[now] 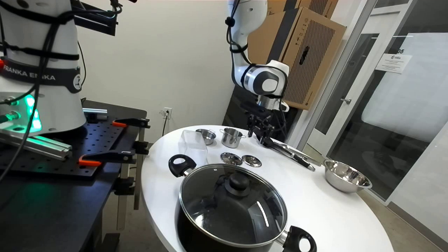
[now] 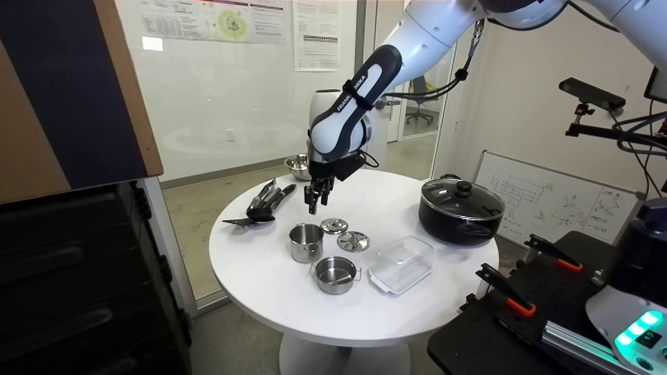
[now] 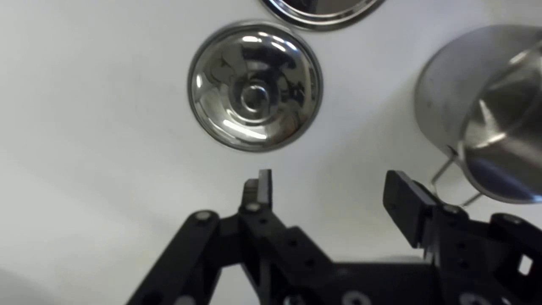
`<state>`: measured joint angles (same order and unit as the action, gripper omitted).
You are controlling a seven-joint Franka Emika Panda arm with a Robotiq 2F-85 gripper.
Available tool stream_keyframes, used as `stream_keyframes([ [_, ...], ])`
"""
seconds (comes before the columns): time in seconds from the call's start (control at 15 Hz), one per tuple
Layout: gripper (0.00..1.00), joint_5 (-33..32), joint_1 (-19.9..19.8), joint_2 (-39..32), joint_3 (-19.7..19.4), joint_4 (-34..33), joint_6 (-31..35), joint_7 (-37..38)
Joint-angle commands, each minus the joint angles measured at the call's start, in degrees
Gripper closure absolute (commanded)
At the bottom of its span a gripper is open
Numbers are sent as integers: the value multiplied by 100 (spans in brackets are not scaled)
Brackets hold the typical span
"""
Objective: Take the silver lid off the taller silver pot and put it on the table
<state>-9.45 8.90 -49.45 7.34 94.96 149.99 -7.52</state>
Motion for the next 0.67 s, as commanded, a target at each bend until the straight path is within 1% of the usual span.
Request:
stream_keyframes([
  [0.0,1,-134,144,1059,128,1032,230,-234],
  [0.07,0,-143,178,1281,182,1228,261,-265],
  [0.27,0,-313,521,1917,50,1793,552,106],
  [0.33,0,-364,575,2086,52,1952,647,102],
  [0.4,0,-193,447,1550,151,1316,354,-81],
  [0.47,0,-197,487,1679,159,1416,356,-61],
  [0.6,0,-195,488,1667,157,1408,349,-60],
])
